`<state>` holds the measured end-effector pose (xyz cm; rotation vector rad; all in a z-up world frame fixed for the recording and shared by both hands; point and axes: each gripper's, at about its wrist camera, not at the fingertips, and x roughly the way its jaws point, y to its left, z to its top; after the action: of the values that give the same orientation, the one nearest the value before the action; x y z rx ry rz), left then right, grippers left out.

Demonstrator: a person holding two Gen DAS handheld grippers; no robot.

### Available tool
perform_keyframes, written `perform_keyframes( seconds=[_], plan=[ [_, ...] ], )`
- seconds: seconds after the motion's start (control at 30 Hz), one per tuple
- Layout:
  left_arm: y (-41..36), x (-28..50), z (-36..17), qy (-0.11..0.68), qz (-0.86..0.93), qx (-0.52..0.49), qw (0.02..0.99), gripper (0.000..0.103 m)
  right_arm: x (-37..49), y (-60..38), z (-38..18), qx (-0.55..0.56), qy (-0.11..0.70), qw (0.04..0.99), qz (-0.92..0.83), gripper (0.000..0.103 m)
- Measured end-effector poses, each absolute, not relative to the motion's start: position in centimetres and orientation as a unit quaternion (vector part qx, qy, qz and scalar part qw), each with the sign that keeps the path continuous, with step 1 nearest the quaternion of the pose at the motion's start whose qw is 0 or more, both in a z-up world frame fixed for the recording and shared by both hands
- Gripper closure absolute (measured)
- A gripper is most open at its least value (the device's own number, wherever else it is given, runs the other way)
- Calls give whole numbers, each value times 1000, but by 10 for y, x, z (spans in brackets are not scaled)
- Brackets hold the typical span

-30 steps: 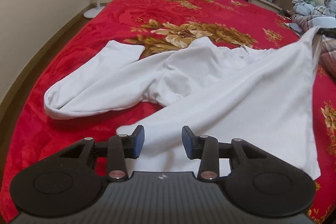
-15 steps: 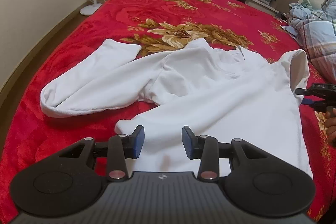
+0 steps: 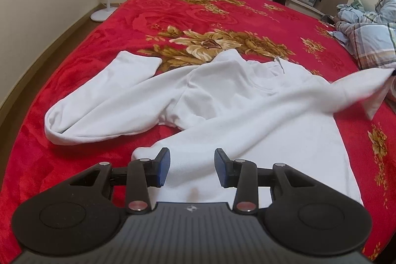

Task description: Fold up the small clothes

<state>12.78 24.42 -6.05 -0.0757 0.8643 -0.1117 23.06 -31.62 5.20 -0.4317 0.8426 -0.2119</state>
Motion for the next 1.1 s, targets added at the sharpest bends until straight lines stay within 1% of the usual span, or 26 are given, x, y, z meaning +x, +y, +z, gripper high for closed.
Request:
perform_keyframes(
  seconds=[0.03, 0.07, 0.13, 0.3, 0.4, 0.47, 0.63, 0.8, 0.83, 0.87, 0.9, 0.93, 0.97, 1.1],
  plan=[
    [243, 129, -60, 419, -56, -37, 906, 59, 230, -331, 54, -201, 409, 882, -119, 70],
    [241, 129, -60, 419, -58, -36, 905, 59, 226, -343, 53, -178, 407, 887, -127, 65],
    [236, 130, -61, 420, -63, -34, 905, 59, 209, -365, 42, -95, 397, 902, -142, 64],
    [227, 133, -66, 427, -72, -22, 901, 59, 163, -413, -34, 160, 388, 896, -144, 64],
    [225, 135, -71, 432, -73, -14, 899, 59, 139, -444, -72, 301, 351, 870, -170, 64],
    [224, 137, -73, 432, -73, -10, 899, 59, 137, -458, -94, 363, 325, 854, -184, 62],
    [228, 143, -76, 426, -59, -12, 903, 59, 148, -491, -123, 423, 276, 838, -204, 62],
    [240, 151, -79, 419, -34, -26, 907, 59, 189, -513, -146, 429, 274, 834, -215, 62],
    [243, 153, -80, 417, -28, -28, 908, 59, 195, -514, -149, 419, 286, 833, -221, 67],
    [246, 154, -80, 416, -22, -31, 909, 59, 201, -513, -152, 405, 289, 837, -227, 79],
    [250, 155, -80, 413, -17, -35, 910, 59, 208, -512, -151, 389, 290, 843, -231, 84],
    [253, 156, -80, 411, -13, -38, 911, 59, 212, -510, -151, 371, 294, 849, -233, 97],
    [256, 157, -79, 407, -9, -41, 912, 59, 217, -509, -149, 359, 294, 855, -231, 98],
    [263, 159, -76, 399, -2, -57, 915, 59, 219, -516, -136, 325, 252, 880, -237, 99]
  ],
)
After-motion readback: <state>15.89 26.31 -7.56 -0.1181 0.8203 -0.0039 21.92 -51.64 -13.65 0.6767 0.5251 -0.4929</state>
